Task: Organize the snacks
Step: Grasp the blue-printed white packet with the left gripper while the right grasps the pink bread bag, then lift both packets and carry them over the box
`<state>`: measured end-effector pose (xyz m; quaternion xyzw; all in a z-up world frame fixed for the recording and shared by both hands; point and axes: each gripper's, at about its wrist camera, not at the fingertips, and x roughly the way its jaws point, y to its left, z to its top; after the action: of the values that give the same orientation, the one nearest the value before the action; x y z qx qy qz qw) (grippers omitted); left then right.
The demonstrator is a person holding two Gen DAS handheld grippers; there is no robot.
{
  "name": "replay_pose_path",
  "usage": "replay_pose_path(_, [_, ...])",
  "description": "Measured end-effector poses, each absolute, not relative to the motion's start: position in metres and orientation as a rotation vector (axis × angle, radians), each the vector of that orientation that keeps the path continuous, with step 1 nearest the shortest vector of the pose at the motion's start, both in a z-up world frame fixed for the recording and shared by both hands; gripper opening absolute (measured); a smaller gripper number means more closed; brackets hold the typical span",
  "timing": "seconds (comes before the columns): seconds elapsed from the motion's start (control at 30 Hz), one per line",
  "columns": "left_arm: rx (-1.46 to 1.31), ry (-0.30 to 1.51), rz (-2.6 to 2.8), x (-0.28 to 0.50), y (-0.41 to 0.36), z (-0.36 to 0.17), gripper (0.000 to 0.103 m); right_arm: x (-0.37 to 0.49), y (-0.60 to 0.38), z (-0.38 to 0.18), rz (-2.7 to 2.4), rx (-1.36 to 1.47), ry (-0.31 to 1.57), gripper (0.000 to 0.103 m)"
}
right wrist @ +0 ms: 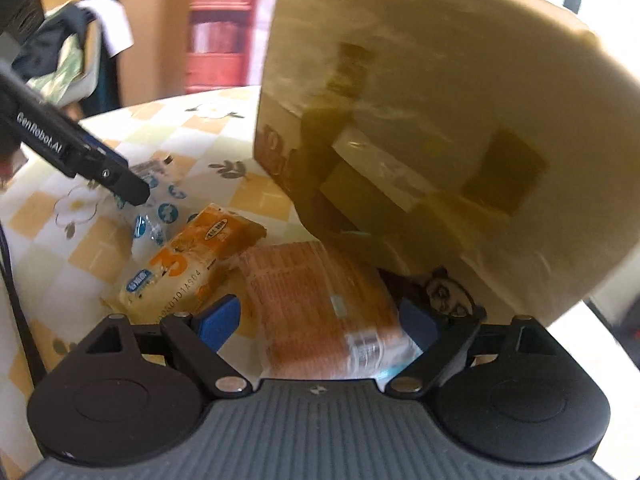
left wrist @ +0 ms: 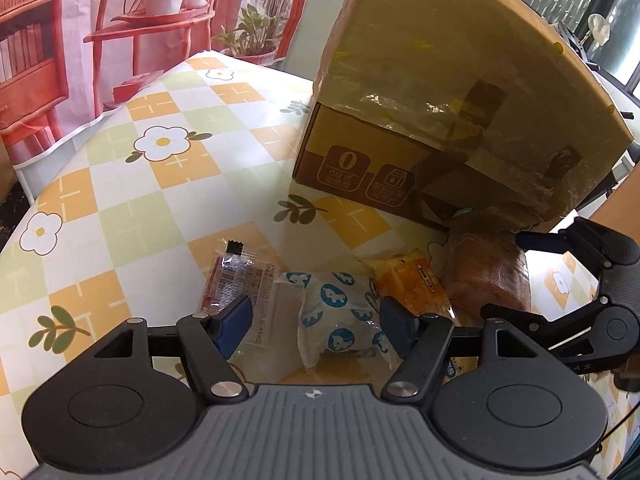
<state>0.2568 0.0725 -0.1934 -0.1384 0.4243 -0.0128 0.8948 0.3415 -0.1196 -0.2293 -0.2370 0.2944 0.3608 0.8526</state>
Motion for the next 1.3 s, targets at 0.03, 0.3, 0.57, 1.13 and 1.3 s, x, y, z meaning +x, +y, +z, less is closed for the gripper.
replay_pose_path(0.03, [-0.287,0.880,-0.025,0.257,0.073,-0.194,0.073,0.344,-0.117,-0.231,0.777,-0.514,0.621,0.089])
replay_pose_path(0.3, [-0.283,0.892,-0.029,0.260,0.072,-0.199,0.073,0.370,-0.114,-0.249,0.778,-0.494,0.724,0.101])
replay_pose_path(0.57, [-0.263,0.901,-0.058,0.265,0.064,-0.201,0.073,0.365,-0.119,-0.251,0.640,-0.314,0.763,0.094])
replay_pose_path(1.13, [-0.232,0.876,-0.067,0.263,0.044,-0.206,0.047,0.315,-0.151,-0.244,0.395,-0.034,0.808,0.088])
replay_pose_path(1.3, [-0.277,0.835,-0.082,0.253,0.051,-0.193,0.046,0.305,-0.159,-0.242,0.371,-0.004,0.799,0.087])
